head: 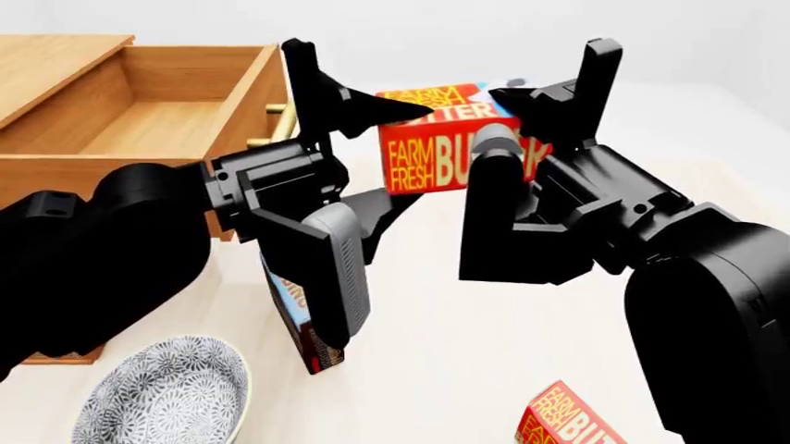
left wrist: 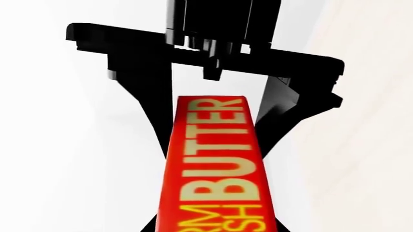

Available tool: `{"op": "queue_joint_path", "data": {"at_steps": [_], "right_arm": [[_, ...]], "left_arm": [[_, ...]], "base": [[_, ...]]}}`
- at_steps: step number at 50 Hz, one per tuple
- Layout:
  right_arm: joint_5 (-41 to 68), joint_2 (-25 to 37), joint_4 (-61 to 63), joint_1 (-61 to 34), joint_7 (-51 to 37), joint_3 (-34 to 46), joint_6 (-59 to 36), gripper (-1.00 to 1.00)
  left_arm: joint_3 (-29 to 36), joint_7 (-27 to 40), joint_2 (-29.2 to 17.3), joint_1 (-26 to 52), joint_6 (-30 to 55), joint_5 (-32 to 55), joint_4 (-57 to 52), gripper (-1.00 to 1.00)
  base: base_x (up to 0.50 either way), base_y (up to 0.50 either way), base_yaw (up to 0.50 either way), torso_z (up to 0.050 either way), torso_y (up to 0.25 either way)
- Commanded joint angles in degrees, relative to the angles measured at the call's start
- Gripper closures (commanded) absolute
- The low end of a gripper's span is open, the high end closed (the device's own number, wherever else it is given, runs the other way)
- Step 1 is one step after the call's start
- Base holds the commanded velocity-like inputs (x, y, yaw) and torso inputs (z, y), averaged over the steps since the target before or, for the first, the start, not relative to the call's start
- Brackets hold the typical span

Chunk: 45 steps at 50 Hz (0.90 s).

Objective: Put the butter at the front in the top drawer of the cabinet and close it.

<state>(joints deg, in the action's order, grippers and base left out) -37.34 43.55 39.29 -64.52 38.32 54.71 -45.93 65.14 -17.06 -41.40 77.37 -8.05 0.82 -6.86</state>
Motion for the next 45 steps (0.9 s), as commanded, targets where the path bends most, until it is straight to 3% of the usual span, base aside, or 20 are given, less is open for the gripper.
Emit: {"op": "queue_joint_path", "data": {"at_steps": [1,16,17,45], "right_arm": [[-3.50,-0.30,0.34,-0.96,-0.79,-1.30,1.36,1.00],[-4.85,0.11,-0.27,-1.07,-2.09,-0.94,2.54,1.00],[-5.34,0.42,-0.55,-1.08,-2.85,-0.68,3.34,-1.00],[-6.51,3.16,0.92,0.24,-3.66,-2.09,2.50,-1.00]], "left_arm": [[-0.13,0.04,0.31,-0.16,-0.99,0.75,0.24,1.00],[-0.32,0.51,0.43,-0.13,-1.34,-0.04,0.28,1.00],[-0.34,0.56,0.43,-0.14,-1.35,-0.08,0.30,1.00],[-1.03,0.55,-1.34,0.11,0.12,-0.66,-0.89,1.00]], "base": [[0.00,0.00,0.00,0.000,0.000],[0.00,0.00,0.00,0.001,0.001],[0.00,0.00,0.00,0.000,0.000],[0.00,0.00,0.00,0.000,0.001]]}}
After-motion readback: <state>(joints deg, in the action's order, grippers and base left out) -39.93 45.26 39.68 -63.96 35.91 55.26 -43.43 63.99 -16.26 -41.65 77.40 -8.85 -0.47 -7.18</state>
